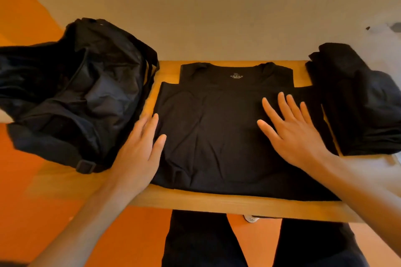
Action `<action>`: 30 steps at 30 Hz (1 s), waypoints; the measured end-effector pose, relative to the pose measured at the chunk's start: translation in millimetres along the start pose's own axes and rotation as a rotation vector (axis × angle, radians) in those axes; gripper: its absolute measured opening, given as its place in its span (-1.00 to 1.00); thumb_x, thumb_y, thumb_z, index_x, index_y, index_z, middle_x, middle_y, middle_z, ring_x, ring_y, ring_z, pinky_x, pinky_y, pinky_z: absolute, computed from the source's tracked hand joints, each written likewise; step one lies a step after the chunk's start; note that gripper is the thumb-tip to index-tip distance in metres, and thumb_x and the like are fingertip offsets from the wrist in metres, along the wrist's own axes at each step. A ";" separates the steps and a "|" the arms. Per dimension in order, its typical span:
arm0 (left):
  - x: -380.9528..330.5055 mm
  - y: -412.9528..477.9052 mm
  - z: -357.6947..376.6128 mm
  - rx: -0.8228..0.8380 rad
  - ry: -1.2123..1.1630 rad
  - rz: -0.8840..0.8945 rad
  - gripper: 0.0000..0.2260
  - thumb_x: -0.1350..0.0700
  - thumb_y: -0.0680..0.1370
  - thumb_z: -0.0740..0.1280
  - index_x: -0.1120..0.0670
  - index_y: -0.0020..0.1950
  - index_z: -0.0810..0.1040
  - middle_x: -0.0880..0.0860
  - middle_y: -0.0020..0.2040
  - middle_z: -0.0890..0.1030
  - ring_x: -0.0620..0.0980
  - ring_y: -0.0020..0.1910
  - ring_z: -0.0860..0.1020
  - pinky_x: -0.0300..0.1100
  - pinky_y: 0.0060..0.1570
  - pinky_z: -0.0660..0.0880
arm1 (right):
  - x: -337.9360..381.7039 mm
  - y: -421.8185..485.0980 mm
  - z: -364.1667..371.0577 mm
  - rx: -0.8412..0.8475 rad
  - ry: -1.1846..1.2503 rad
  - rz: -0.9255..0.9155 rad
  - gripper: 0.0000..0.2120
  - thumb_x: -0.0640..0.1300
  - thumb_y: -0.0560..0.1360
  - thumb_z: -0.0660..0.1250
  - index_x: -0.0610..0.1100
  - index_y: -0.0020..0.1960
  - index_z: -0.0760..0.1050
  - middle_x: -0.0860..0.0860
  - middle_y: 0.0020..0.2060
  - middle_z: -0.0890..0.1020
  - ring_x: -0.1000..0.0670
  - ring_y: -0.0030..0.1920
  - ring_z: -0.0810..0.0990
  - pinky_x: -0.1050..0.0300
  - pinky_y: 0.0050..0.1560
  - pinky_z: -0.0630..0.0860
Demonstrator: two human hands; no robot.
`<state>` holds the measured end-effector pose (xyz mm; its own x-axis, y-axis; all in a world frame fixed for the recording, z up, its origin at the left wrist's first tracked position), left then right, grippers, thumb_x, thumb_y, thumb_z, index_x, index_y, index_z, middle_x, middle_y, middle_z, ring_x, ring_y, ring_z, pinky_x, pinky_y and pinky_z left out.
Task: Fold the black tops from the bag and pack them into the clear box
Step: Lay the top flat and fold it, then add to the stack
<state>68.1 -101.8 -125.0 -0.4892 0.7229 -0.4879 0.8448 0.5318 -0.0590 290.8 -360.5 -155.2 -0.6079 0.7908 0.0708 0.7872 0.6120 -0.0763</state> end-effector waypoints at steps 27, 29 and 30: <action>50.2 -83.6 -18.6 -0.178 -0.706 -0.438 -0.88 0.20 0.59 0.42 0.13 -0.14 0.55 -0.06 -0.32 0.56 -0.07 -0.21 0.54 -0.17 -0.05 0.44 | 151.0 -112.6 31.9 0.010 -0.005 -0.319 -0.25 0.42 0.64 -0.22 -0.01 0.67 -0.03 -0.08 0.66 0.01 -0.10 0.65 -0.09 -0.23 0.61 0.00; 45.2 -80.9 -18.4 -0.141 -0.693 -0.417 -0.94 0.16 0.61 0.40 0.09 -0.01 0.54 -0.10 -0.42 0.56 -0.12 -0.30 0.54 -0.18 -0.13 0.44 | 153.8 -113.5 29.0 0.009 0.019 -0.307 -0.26 0.42 0.63 -0.23 0.03 0.67 -0.05 -0.09 0.66 -0.01 -0.12 0.65 -0.11 -0.23 0.61 0.00; 43.2 -80.1 -16.7 -0.115 -0.708 -0.411 -0.91 0.12 0.61 0.40 0.05 0.06 0.52 -0.12 -0.42 0.58 -0.16 -0.35 0.54 -0.19 -0.17 0.44 | 156.1 -113.0 27.4 0.005 0.032 -0.304 -0.27 0.42 0.63 -0.24 0.05 0.67 -0.08 -0.09 0.66 -0.03 -0.12 0.65 -0.14 -0.22 0.62 -0.02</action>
<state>-24.4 -105.8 -126.8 -0.4697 0.0325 -0.8822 0.5821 0.7627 -0.2819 104.2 -306.0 -162.7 -0.8119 0.5707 0.1228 0.5691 0.8207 -0.0515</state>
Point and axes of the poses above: each hand's wrist, its own y-axis towards the middle knuckle, its own z-axis out of the palm, x = y × z, the point moved 5 cm from there along y, towards the middle knuckle
